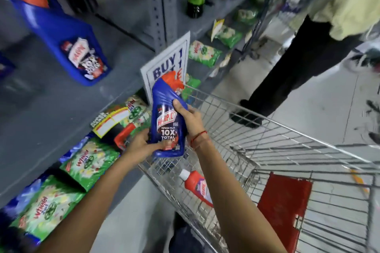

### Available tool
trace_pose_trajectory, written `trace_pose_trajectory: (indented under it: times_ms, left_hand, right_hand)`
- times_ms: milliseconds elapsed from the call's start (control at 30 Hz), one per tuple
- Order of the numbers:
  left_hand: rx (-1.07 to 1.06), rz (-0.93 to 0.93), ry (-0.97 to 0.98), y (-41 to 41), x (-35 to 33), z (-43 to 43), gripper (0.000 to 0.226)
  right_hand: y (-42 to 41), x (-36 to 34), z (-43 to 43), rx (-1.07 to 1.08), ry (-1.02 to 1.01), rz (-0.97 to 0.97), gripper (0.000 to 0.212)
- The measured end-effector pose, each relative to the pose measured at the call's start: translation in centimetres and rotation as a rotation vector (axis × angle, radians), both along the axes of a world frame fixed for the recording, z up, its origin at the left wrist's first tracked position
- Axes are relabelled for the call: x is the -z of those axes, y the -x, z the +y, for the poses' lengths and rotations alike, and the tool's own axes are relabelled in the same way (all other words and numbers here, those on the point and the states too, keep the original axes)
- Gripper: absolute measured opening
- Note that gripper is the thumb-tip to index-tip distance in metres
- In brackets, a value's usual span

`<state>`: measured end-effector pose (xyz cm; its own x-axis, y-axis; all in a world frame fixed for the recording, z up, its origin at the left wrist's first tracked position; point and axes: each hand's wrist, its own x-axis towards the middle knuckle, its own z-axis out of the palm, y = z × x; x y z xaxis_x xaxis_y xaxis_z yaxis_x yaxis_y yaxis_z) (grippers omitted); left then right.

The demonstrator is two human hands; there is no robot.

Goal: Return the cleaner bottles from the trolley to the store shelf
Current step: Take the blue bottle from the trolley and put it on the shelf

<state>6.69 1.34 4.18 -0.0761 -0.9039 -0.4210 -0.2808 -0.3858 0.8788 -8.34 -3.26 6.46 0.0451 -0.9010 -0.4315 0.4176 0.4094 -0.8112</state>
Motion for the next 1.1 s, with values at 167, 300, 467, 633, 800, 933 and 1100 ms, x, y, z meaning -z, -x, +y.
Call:
trace_pose_trajectory:
  times_ms: [167, 300, 467, 633, 800, 933, 1100]
  left_hand:
    - [-0.193, 0.074, 0.192, -4.2, -4.8, 1.8, 0.072]
    - [-0.366, 0.082, 0.313, -8.3, -6.9, 3.4, 0.05]
    - [-0.538, 0.044, 0.424, -13.4, -8.9, 4.6, 0.049]
    - [-0.65, -0.009, 0.493, -18.2, -9.8, 5.0, 0.054]
    - [-0.751, -0.222, 0.543, -21.1, -10.2, 4.6, 0.053]
    - [-0.784, -0.293, 0.55, -21.9, -10.2, 3.7, 0.054]
    - [-0.796, -0.295, 0.512, -22.1, -8.4, 3.4, 0.056]
  right_hand:
    - [-5.2, -5.5, -0.6, -0.193, 0.202, -0.048, 0.005]
    - [-10.4, -9.0, -1.0, -0.363, 0.361, 0.005, 0.011]
    - [-16.4, -12.3, -1.3, -0.538, 0.542, 0.07, 0.011]
    - [-22.0, -14.0, -1.7, -0.683, 0.642, 0.149, 0.011]
    - [-25.9, -14.2, -1.6, -0.724, 0.64, 0.14, 0.013]
    - [-27.3, -14.3, -1.4, -0.711, 0.635, 0.148, 0.02]
    - [-27.4, -13.6, -1.4, -0.739, 0.612, 0.206, 0.028]
